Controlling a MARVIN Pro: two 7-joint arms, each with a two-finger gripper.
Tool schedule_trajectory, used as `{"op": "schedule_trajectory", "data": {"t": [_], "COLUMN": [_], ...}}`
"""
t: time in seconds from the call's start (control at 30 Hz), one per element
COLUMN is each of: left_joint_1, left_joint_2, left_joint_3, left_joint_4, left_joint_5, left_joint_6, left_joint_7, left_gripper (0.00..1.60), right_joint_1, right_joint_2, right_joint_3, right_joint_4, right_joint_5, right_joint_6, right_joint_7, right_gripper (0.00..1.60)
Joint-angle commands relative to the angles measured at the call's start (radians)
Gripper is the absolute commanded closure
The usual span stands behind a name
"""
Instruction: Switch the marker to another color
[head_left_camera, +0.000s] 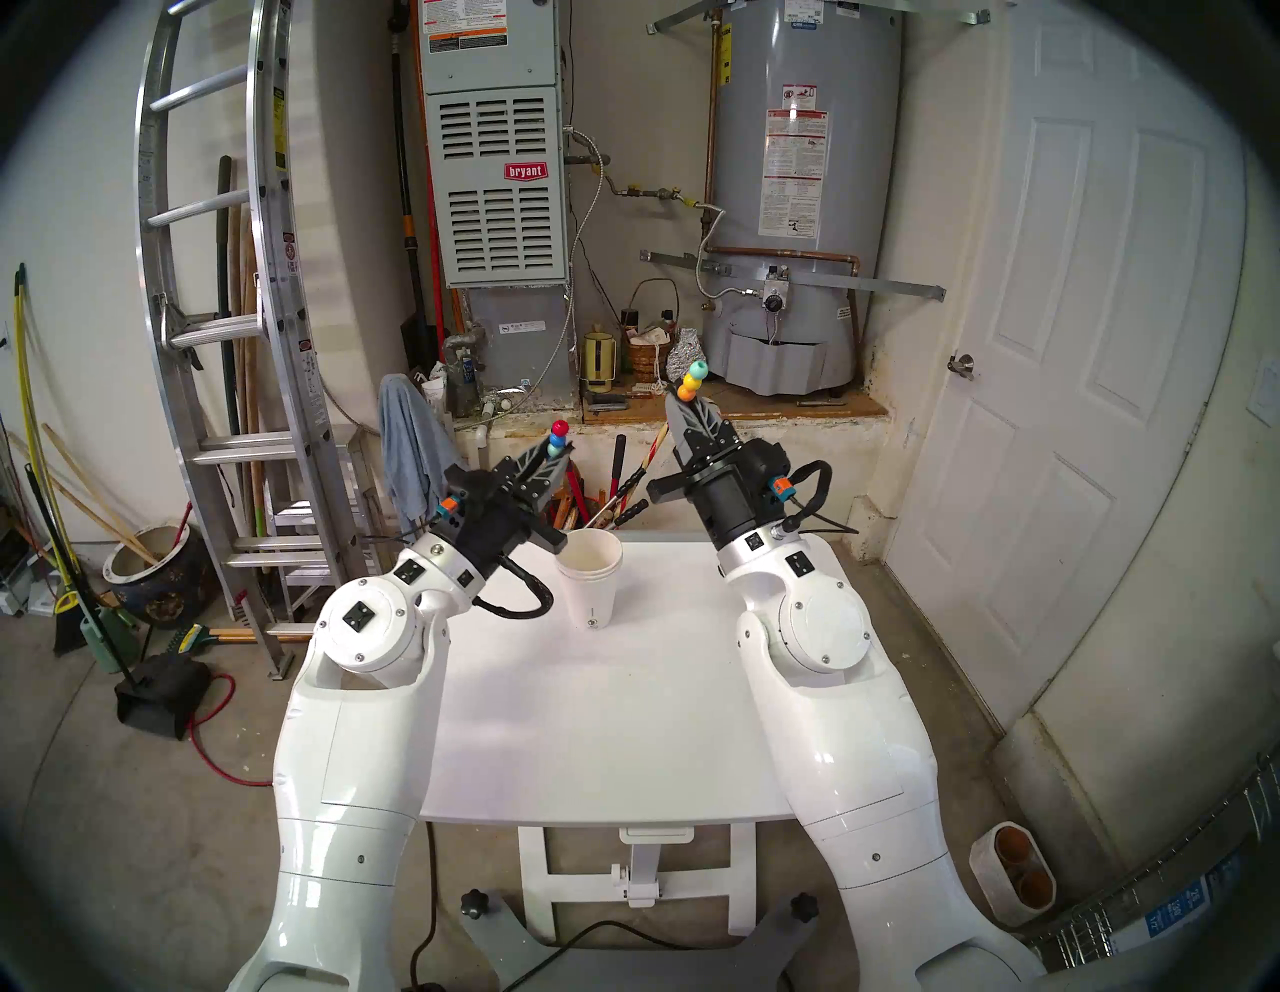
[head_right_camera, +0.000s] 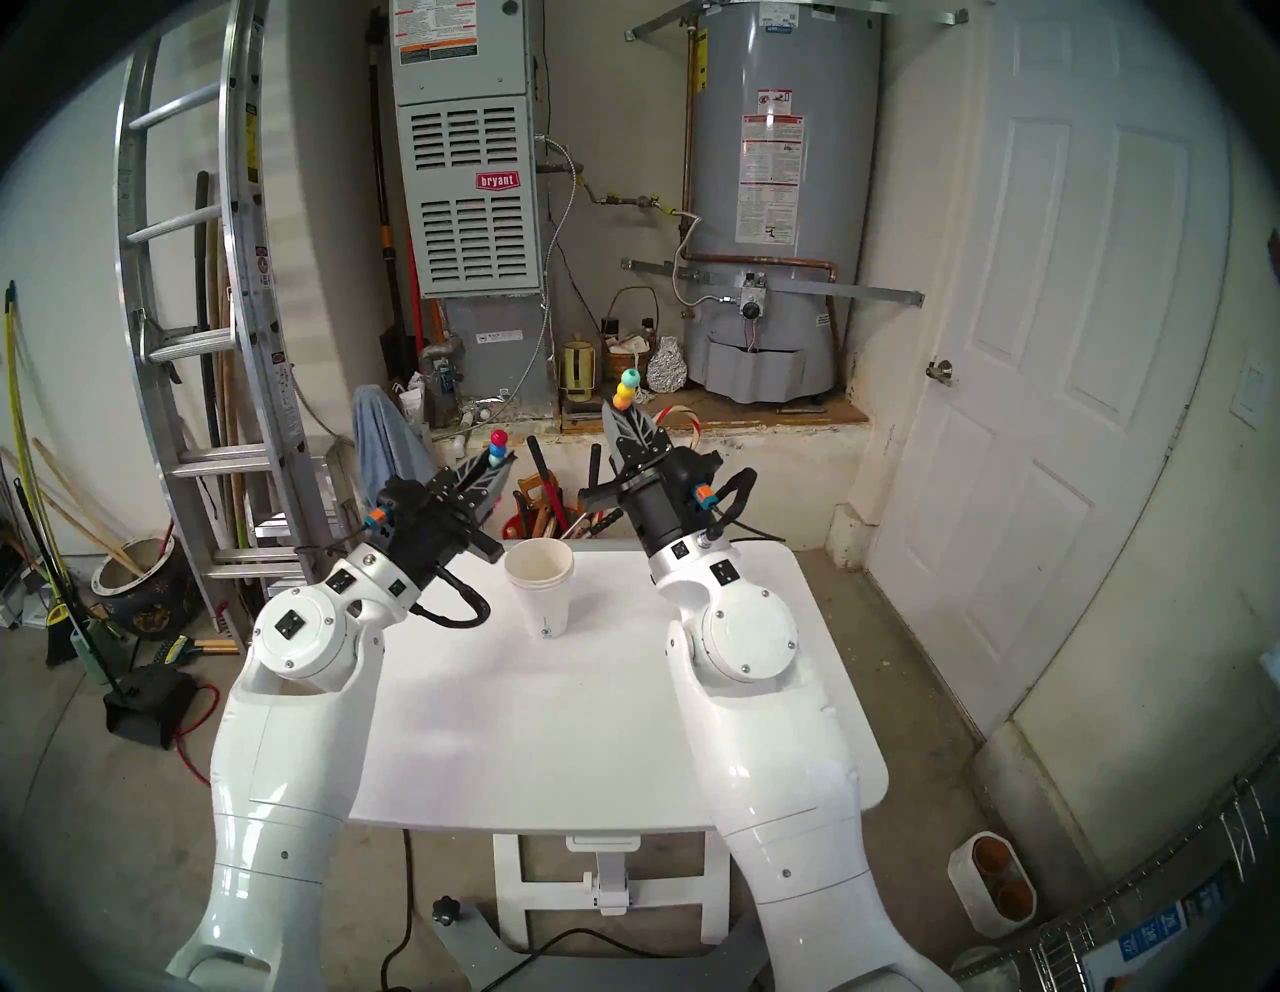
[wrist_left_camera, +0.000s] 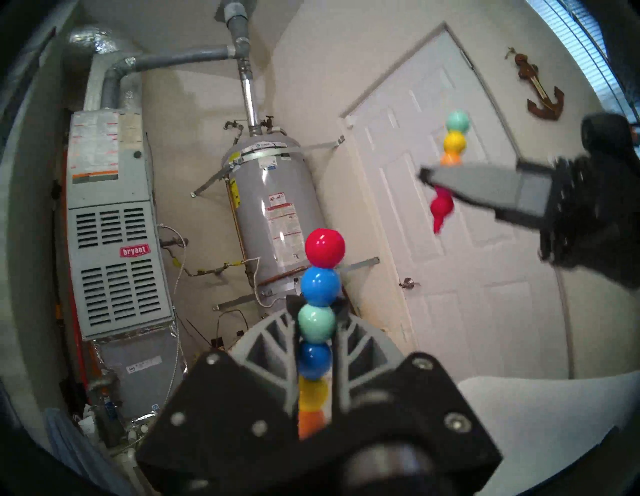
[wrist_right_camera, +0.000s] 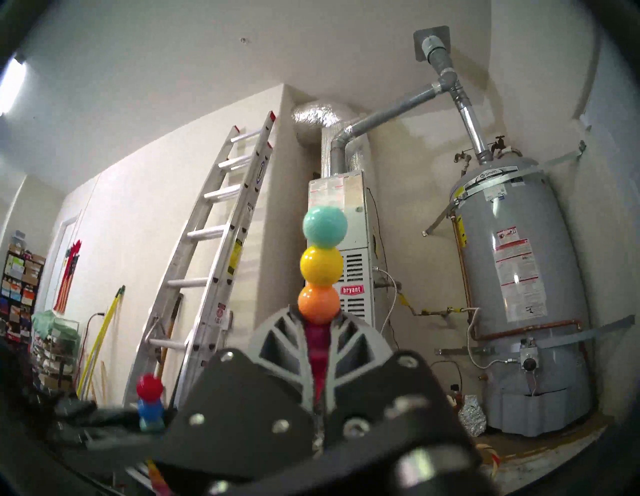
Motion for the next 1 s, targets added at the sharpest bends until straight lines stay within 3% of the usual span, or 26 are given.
{"op": "schedule_trajectory", "data": {"t": [0.0,0.37,0.63,0.97], "left_joint_1": [-0.036,-0.053,-0.066,-0.083], "left_joint_2": [-0.028,-0.052,-0.071,-0.100], "left_joint_3": [-0.042,-0.044,-0.031,-0.004], "left_joint_4": [-0.081,-0.124,-0.132,-0.113], "left_joint_5": [-0.089,-0.170,-0.196,-0.208], "left_joint_6": [0.016,0.088,0.119,0.123], "left_joint_7": [0.003,-0.002,-0.001,0.004], "left_gripper": [1.60,1.60,1.60,1.60], "right_joint_1": [0.087,0.184,0.206,0.196], "right_joint_2": [-0.017,-0.035,-0.034,-0.027], "right_joint_3": [-0.046,-0.107,-0.127,-0.137], "right_joint_4": [0.066,0.228,0.288,0.308], "right_joint_5": [-0.084,-0.280,-0.406,-0.479], "right_joint_6": [-0.003,-0.017,-0.049,-0.085], "right_joint_7": [-0.013,-0.080,-0.151,-0.196], "right_gripper": [1.60,1.60,1.60,1.60]}}
